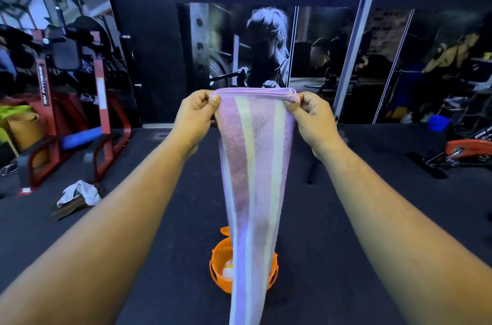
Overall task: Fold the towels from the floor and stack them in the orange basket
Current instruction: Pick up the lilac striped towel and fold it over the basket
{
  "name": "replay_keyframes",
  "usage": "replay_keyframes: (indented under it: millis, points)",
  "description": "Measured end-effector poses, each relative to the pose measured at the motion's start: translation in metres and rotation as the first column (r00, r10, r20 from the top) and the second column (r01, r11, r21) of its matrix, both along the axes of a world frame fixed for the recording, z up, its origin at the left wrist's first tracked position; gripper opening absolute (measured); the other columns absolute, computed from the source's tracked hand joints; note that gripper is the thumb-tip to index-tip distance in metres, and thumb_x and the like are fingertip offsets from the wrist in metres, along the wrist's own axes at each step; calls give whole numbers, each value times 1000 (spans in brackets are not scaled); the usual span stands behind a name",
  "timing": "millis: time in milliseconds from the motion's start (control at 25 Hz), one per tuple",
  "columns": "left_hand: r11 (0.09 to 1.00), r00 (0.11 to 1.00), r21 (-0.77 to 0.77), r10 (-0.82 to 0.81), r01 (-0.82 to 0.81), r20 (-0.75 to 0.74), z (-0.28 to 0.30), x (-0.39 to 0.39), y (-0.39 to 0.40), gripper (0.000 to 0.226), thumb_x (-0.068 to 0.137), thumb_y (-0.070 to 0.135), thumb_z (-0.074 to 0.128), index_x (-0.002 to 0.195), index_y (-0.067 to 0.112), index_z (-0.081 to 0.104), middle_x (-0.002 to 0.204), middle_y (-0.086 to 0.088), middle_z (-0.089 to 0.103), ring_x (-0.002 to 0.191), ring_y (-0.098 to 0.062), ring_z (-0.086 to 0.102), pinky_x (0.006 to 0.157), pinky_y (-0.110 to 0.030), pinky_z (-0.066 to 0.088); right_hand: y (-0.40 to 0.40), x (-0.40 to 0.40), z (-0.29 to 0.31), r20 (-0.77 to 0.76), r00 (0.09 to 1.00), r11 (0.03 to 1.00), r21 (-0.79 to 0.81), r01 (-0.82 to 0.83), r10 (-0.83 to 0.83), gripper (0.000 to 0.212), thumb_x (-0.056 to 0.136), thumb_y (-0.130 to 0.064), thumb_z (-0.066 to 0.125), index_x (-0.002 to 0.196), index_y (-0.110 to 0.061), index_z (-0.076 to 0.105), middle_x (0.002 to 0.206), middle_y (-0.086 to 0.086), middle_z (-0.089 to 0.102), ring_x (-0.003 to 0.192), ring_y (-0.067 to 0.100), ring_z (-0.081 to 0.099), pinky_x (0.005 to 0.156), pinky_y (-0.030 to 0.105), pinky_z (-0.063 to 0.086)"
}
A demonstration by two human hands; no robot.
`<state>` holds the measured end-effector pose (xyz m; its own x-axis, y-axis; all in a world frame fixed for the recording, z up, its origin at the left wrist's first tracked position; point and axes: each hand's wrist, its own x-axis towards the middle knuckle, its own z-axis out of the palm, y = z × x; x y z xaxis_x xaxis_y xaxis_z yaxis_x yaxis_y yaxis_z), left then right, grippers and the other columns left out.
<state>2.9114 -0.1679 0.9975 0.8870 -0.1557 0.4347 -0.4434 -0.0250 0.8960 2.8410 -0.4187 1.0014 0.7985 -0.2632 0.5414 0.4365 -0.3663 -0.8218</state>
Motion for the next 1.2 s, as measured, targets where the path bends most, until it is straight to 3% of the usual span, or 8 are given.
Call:
replay_keyframes:
  millis: [240, 400, 560, 720, 800, 920, 1080, 1200]
  points:
    - [948, 996, -309, -89, 81, -12, -14, -10, -9, 28, 105, 36, 53, 132, 28, 53, 119, 3, 70, 95, -13, 68, 74, -28, 59, 11, -10, 14, -24, 977, 933, 301, -196, 213, 7, 101, -19, 64, 96, -14, 67, 90, 0, 72, 77, 11, 65, 59, 20, 49]
    - [964, 950, 116, -208, 239, -235, -97, -48, -14, 49, 85, 27, 84, 127, 11, 66, 116, 0, 77, 106, -17, 74, 96, -47, 59, 15, -16, 21, -84, 965, 914, 350, -206, 250, 9, 102, -20, 63, 93, -17, 63, 89, 5, 70, 69, 15, 64, 52, 25, 48]
    - [973, 922, -7, -222, 231, -317, -98, -54, -30, 16, 93, 16, 74, 105, 5, 74, 98, -4, 80, 92, -21, 76, 83, -42, 61, 4, -16, 20, -56, 988, 879, 465, -104, 147, 17, 103, -31, 60, 91, -19, 61, 79, -1, 69, 63, 13, 62, 53, 26, 46]
    - [953, 881, -193, -290, 231, -375, -71, -54, -42, 20, 99, 23, 68, 110, 7, 72, 105, -9, 78, 93, -24, 76, 78, -38, 61, 0, -39, -73, -274, 877, 853, 464, -240, 395, 72, 79, -87, 32, 124, -38, 60, 114, -17, 74, 102, 1, 70, 84, 28, 58]
    - [951, 878, -240, -276, 192, -392, -59, -54, -46, 25, 101, 26, 64, 116, 6, 70, 107, -10, 78, 95, -25, 75, 77, -38, 62, 8, -61, -148, -518, 734, 882, 402, -245, 440, 101, 54, -96, 52, 128, -27, 60, 122, -10, 71, 108, 2, 68, 93, 33, 57]
    - [954, 857, -249, -267, 170, -441, -52, -45, -45, 37, 105, 38, 56, 123, 9, 67, 114, -11, 77, 105, -27, 74, 84, -41, 62, 25, -84, -208, -551, 704, 870, 450, -203, 449, 75, 59, -66, 86, 111, -13, 72, 118, 13, 75, 101, 22, 74, 84, 32, 61]
    - [922, 756, -226, -388, 315, -528, -121, -55, -28, 49, 101, 68, 36, 128, 40, 66, 137, -16, 64, 127, -33, 61, 104, -58, 47, 35, -79, -197, -437, 838, 837, 546, -40, 326, 29, 91, -27, 75, 111, -6, 75, 112, 16, 76, 104, 30, 74, 92, 43, 60]
    - [919, 640, -56, -315, 391, -701, -217, -97, -11, 67, 83, 83, 57, 131, 37, 66, 125, -24, 68, 109, -45, 65, 89, -59, 51, 37, -65, -182, -474, 807, 810, 587, -9, 352, 32, 97, -26, 70, 117, -2, 72, 113, 14, 76, 101, 22, 74, 88, 34, 60]
